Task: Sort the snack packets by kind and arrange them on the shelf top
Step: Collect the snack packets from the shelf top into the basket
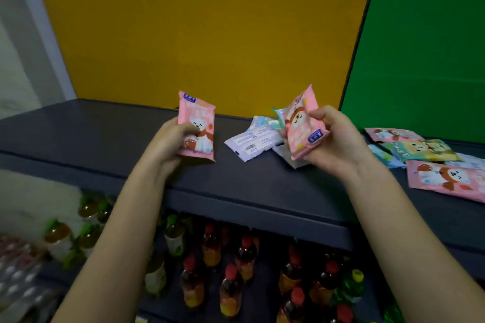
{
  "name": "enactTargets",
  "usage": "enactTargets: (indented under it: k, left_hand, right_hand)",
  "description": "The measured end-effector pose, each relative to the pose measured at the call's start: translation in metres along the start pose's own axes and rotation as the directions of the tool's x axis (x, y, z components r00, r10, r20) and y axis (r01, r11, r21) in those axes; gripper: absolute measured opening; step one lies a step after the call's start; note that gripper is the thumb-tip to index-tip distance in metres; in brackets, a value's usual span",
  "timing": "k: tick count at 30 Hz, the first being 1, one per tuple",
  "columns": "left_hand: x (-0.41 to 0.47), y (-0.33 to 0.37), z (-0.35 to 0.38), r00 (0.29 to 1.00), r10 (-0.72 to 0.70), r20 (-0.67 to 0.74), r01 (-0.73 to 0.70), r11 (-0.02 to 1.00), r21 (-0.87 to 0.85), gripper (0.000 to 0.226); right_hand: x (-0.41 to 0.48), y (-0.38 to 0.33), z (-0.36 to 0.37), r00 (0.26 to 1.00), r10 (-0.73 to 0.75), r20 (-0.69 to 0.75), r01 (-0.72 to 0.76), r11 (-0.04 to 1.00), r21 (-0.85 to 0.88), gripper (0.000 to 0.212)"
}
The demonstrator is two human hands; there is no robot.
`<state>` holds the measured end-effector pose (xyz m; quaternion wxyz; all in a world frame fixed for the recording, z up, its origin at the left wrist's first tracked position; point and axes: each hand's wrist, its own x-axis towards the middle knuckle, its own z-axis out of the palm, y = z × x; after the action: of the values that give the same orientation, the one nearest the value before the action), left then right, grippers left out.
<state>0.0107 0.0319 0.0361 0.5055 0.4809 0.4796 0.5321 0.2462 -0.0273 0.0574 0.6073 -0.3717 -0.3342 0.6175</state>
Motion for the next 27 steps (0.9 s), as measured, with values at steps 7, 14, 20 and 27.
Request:
enactTargets:
  k: [7,14,20,27]
  left_hand:
    - [-0.101,-0.031,-0.124,0.949,-0.017,-0.315,-0.037,0.986,-0.165,0.02]
    - [-0.238,-0.068,-0.273,0.713,-0.034,-0.7,-0.098,0.984,-0.148,0.014]
    - [-0.353,-0.122,-0.377,0.494,-0.107,-0.863,-0.082,0.982,-0.169,0.014]
    - [-0.442,-0.195,-0.475,0.31,-0.245,-0.919,0.044,0.969,-0.244,0.012]
  right_hand:
    - [-0.016,0.089,0.089,0.912,0.257,0.32,-0.295,0.953,0.074,0.062]
    - [-0.057,0.226,0.208,0.661,0.556,0.503,-0.578,0.805,-0.13,0.029]
    - [-0.12,0.361,0.297,0.434,0.755,0.492,-0.671,0.635,-0.382,0.025]
    - [-0.189,0.514,0.37,0.267,0.887,0.378,-0.653,0.455,-0.605,0.017]
